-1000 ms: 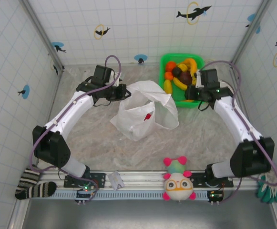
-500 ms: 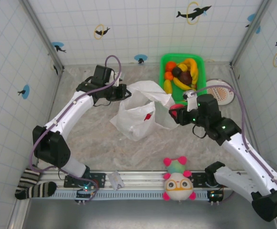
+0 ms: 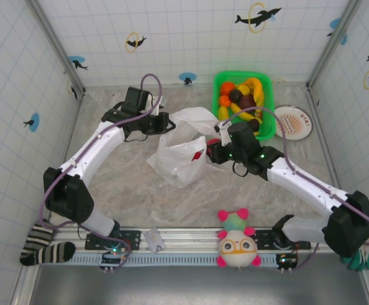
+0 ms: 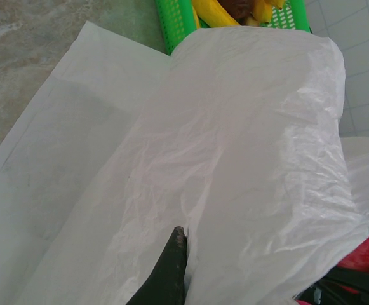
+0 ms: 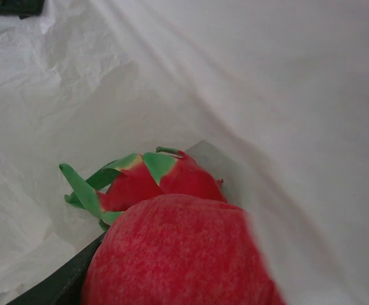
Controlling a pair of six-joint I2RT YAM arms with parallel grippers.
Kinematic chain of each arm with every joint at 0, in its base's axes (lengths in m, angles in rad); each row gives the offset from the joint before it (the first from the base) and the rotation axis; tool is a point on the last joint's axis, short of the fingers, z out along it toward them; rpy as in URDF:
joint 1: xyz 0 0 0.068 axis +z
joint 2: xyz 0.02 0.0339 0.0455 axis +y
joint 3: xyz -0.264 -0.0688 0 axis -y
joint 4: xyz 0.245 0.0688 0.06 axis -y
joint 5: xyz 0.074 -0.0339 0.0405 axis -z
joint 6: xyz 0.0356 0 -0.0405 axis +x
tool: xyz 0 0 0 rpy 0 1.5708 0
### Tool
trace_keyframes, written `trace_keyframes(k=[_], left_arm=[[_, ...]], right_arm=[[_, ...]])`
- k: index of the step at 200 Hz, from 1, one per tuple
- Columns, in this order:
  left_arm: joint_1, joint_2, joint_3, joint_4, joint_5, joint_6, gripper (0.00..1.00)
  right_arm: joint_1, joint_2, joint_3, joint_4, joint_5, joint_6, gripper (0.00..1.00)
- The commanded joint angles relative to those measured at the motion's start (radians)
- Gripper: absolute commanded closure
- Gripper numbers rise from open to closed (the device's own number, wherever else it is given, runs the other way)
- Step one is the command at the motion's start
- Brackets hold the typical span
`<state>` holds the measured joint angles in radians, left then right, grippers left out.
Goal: Place the fake fruits into the plastic bag and tie a complex knot
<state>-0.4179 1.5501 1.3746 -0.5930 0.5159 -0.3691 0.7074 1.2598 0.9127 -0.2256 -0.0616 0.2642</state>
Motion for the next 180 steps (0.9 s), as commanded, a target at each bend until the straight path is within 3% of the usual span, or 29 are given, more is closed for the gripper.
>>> trace_keyframes(k=[1, 36, 73, 116, 180], left_arm=[[0.007, -0.022, -0.005, 0.0, 0.028, 0.031, 0.93], [0.005, -0.022, -0.01, 0.002, 0.036, 0.033, 0.93], [0.006, -0.026, -0.011, 0.001, 0.033, 0.034, 0.93], [0.006, -0.024, -0.008, 0.001, 0.016, 0.032, 0.93], [0.007, -0.021, -0.002, 0.0, 0.001, 0.028, 0.93]], right_arm=[[0.022, 0.059, 0.075, 0.111, 0.013, -0.034, 0.47], [0.047, 0.193, 0.145, 0.14, 0.03, -0.043, 0.45], [0.054, 0.292, 0.232, 0.09, 0.048, -0.028, 0.3], [0.052, 0.251, 0.212, 0.065, 0.075, -0.043, 0.15], [0.05, 0.138, 0.141, -0.005, 0.11, -0.046, 0.15]])
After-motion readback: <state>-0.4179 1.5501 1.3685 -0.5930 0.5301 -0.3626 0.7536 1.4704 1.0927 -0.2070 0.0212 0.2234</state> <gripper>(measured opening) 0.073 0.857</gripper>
